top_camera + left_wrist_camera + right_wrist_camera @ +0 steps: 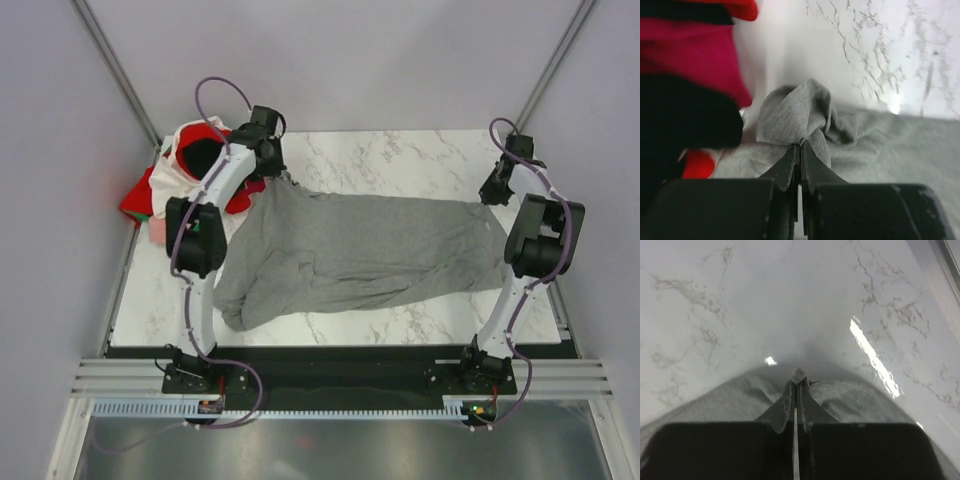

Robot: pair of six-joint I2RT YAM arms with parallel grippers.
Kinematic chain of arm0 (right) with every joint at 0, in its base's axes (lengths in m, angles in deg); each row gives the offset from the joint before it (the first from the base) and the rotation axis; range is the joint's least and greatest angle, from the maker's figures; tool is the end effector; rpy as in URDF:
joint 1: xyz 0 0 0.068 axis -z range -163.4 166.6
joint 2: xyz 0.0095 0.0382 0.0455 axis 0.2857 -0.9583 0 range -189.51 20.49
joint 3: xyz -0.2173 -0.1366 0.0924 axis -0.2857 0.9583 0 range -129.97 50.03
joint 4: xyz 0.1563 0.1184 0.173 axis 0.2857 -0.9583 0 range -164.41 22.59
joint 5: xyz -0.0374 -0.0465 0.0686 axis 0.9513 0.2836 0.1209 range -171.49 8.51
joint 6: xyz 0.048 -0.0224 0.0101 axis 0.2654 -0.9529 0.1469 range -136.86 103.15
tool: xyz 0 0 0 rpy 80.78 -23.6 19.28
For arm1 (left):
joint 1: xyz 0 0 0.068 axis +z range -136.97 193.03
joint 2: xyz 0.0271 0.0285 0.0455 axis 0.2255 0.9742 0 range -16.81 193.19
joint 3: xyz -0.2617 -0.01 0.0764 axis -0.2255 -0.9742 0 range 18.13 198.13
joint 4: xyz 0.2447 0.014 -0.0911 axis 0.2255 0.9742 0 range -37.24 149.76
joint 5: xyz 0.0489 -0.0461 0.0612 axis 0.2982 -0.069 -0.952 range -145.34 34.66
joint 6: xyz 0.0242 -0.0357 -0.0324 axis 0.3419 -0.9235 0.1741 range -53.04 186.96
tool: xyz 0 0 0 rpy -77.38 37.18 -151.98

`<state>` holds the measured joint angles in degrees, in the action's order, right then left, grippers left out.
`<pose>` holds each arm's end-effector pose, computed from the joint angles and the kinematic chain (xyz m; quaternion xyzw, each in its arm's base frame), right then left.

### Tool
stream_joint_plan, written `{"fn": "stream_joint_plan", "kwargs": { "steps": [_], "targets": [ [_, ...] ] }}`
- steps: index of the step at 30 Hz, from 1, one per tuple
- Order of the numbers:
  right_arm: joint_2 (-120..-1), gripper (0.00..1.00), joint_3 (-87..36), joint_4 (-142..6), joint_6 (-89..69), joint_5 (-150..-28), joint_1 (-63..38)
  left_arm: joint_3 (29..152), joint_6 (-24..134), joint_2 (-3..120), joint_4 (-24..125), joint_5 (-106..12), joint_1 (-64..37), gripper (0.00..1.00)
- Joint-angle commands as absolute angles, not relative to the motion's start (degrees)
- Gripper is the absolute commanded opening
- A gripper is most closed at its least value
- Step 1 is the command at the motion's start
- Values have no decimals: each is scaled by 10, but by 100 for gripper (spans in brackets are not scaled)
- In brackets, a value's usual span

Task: Fold and stack the t-shirts
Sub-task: Fold the tshirt

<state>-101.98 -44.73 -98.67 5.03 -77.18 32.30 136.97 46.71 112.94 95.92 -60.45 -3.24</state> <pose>0.4449 -0.1279 0.1815 0.3197 0.9083 -0.0218 0.2688 0.4856 -0.1385 0.2404 -0.0467 0.9492 -0.0563 0.3059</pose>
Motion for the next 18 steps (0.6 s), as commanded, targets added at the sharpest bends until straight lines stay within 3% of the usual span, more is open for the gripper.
{"fn": "stream_joint_plan", "kwargs": {
  "steps": [1,12,15,16,17,18],
  "targets": [
    [-919,0,-400,-948,63,-800,322,1278,444,969,927,-651,-40,2],
    [-803,0,-228,-912,99,-783,372,815,324,601,897,-694,-67,5],
    [-789,0,-189,-910,123,-781,398,699,267,518,907,-669,-95,27],
    [-785,12,-184,-908,127,-791,415,673,250,481,917,-667,-100,50],
    [-774,54,-178,-905,129,-794,422,650,234,465,927,-667,-103,56],
    [-766,80,-166,-903,137,-789,428,613,208,446,941,-669,-103,60]
  ]
}}
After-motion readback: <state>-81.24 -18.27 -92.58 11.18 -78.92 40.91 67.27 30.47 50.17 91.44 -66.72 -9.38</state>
